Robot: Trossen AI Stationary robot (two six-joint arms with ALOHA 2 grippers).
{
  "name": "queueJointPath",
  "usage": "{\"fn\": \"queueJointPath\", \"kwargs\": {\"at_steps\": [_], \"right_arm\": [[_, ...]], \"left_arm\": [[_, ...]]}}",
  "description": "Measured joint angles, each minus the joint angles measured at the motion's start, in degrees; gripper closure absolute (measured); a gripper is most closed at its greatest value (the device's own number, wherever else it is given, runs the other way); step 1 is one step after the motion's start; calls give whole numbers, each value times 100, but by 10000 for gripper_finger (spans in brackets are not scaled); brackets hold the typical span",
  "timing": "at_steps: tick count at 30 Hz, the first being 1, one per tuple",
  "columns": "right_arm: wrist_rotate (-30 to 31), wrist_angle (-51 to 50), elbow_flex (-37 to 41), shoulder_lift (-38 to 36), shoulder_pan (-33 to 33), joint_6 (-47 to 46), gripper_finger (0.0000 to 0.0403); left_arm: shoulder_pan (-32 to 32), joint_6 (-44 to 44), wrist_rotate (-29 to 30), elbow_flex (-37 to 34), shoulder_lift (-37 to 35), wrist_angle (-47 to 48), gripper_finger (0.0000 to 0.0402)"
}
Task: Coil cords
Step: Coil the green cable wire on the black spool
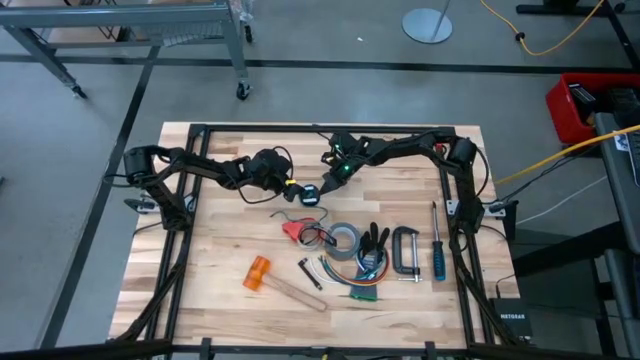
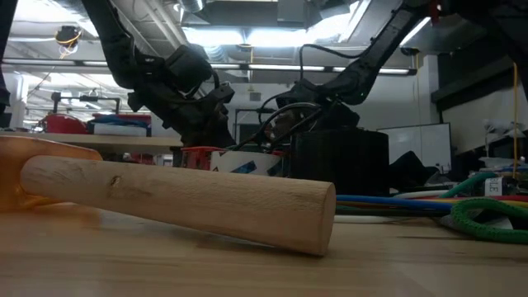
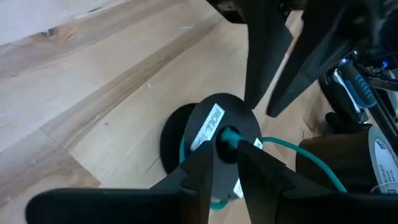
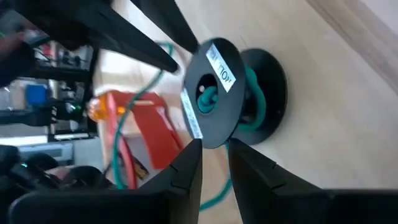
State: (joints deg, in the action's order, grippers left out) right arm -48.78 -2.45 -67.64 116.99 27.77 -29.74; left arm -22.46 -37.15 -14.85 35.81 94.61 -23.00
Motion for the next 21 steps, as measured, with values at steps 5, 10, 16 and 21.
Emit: {"fn": "queueJointPath", "kwargs": {"at_steps": [5, 10, 16, 21], "right_arm": [[1, 217, -2, -2, 0, -167, 322], [71, 215, -2, -2, 0, -170, 322], [339, 212, -2, -2, 2, -155, 322], [372, 206, -2, -2, 2, -155, 322]], "left_arm": [[0, 2, 0, 0, 0, 4, 336], [0, 9, 0, 0, 0, 10, 336], [-34, 314, 0, 0, 0, 262, 336], [-169, 277, -4, 4, -11, 402, 336]]}}
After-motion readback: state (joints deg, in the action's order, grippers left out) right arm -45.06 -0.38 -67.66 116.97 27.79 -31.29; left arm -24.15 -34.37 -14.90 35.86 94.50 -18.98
